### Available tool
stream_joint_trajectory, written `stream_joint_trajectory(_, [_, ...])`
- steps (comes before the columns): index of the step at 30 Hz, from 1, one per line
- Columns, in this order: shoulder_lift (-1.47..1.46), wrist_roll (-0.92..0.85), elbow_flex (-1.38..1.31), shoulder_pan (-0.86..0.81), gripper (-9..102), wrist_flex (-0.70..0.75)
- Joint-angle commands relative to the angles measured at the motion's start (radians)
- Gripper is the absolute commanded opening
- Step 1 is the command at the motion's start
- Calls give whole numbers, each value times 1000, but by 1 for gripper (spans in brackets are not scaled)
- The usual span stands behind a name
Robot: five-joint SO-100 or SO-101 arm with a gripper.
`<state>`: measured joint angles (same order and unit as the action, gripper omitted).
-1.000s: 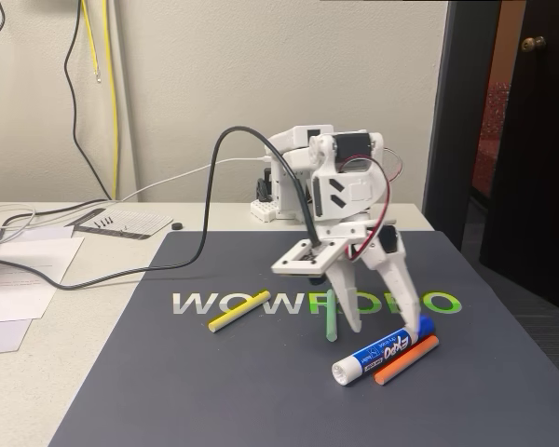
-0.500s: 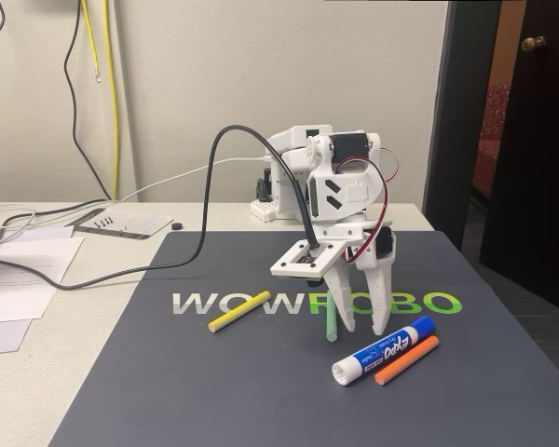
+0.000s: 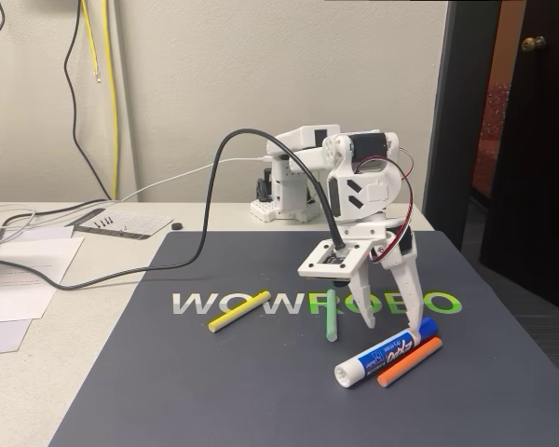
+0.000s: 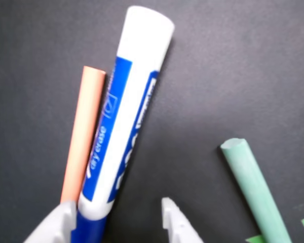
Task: Pick up the blue marker.
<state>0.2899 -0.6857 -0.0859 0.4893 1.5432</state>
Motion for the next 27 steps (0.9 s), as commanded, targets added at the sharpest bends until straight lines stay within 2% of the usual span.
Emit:
stream_joint_trajectory(1, [15, -15, -12, 11, 23, -8])
stream_joint_trajectory(27, [-48, -224, -14, -37, 21, -173])
